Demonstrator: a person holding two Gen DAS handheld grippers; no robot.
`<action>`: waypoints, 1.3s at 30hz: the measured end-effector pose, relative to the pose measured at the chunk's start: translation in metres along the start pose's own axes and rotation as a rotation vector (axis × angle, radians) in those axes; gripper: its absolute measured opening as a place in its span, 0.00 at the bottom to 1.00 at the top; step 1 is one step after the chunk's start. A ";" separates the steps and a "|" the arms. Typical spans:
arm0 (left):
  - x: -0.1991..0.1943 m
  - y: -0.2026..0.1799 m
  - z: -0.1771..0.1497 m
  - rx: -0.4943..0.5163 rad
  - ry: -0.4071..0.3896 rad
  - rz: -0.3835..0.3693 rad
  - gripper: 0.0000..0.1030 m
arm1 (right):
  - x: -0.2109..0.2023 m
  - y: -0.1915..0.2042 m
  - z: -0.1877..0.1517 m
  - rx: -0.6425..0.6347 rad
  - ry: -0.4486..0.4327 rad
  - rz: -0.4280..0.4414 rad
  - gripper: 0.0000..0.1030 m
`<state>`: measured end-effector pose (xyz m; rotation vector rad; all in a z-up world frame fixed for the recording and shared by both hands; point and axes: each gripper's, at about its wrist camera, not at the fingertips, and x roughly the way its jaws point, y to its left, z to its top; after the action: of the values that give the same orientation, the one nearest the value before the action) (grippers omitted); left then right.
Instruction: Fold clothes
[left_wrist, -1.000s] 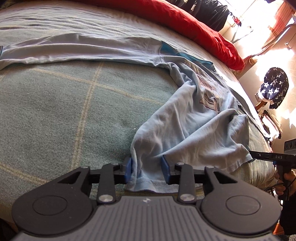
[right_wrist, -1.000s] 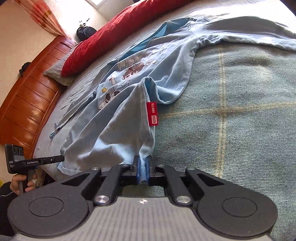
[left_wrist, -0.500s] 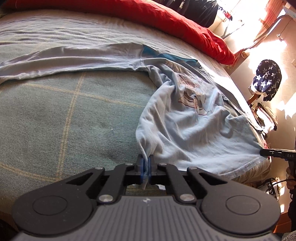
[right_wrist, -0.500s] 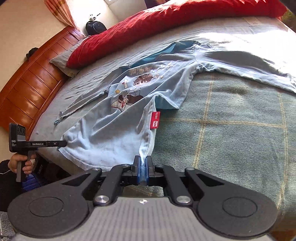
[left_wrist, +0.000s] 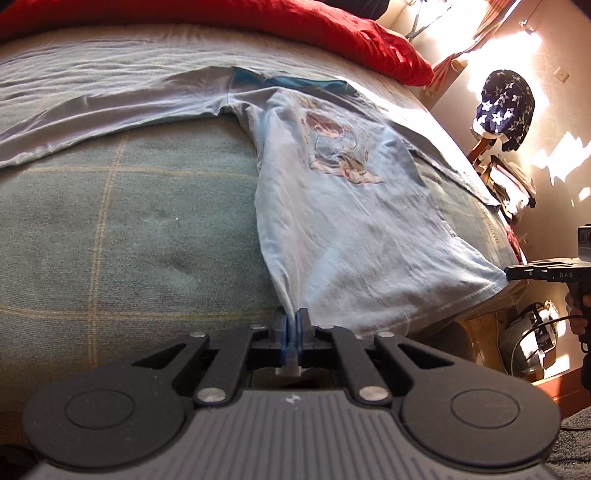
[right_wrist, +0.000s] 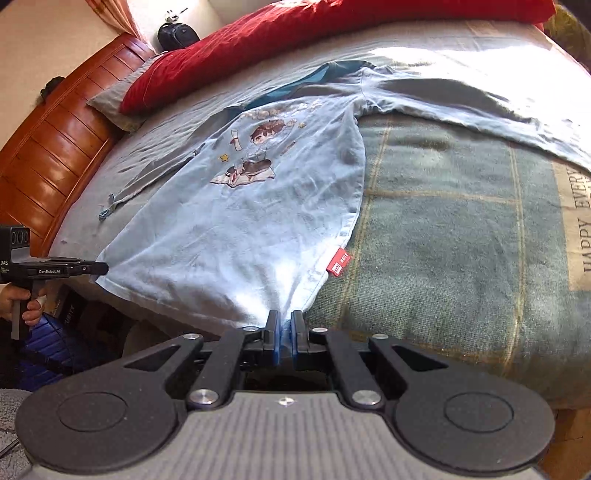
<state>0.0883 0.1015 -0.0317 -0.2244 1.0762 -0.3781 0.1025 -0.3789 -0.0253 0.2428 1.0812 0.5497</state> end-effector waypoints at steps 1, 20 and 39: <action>0.005 0.002 -0.002 -0.003 0.016 0.032 0.04 | 0.004 -0.004 -0.003 0.013 0.009 -0.019 0.11; 0.037 0.033 0.116 -0.137 -0.115 -0.004 0.23 | 0.060 0.038 0.057 -0.054 -0.039 0.073 0.26; 0.155 0.099 0.178 -0.458 -0.202 -0.207 0.30 | 0.123 0.040 0.078 -0.019 0.007 0.131 0.37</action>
<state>0.3297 0.1288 -0.1110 -0.7708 0.9306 -0.2817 0.2028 -0.2732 -0.0662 0.2968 1.0716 0.6787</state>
